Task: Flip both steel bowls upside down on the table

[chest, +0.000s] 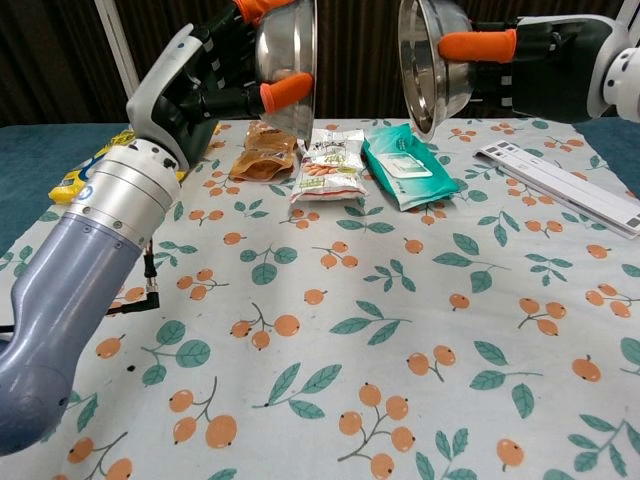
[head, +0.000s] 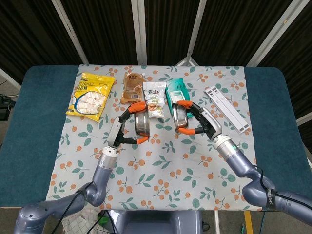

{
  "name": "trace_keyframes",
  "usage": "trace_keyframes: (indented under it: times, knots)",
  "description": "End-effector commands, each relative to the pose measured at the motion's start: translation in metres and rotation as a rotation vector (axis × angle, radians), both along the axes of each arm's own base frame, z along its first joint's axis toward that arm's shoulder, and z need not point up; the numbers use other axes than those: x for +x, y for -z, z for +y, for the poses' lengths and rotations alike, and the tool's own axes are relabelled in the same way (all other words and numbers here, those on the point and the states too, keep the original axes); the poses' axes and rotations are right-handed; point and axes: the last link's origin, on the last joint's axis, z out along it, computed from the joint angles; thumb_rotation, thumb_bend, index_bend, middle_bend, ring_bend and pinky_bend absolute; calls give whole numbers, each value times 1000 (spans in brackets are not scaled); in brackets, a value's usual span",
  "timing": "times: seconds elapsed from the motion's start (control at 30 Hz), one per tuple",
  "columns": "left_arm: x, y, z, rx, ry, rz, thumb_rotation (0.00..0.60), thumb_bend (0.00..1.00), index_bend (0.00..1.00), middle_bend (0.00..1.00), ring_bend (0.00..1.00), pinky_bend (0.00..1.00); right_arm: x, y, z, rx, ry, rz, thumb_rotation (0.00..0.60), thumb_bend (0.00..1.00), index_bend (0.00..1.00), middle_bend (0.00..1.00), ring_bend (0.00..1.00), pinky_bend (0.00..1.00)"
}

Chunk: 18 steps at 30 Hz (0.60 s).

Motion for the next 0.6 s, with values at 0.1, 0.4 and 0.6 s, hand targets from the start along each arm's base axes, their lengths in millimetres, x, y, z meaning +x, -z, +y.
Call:
trace_keyframes:
  times: [0.1, 0.4, 0.6]
  knots:
    - [8, 6, -2, 21, 26, 30, 600, 67, 307, 168, 113, 373, 18, 7, 5, 11, -19, 2, 600, 47, 418, 323, 375, 94]
    - [15, 12, -5, 28, 44, 36, 600, 66, 307, 168, 113, 373, 39, 14, 18, 40, -73, 32, 600, 48, 418, 323, 375, 94]
    - [17, 15, -7, 28, 54, 40, 600, 67, 307, 168, 113, 373, 43, 16, 22, 50, -82, 39, 600, 48, 418, 323, 375, 94]
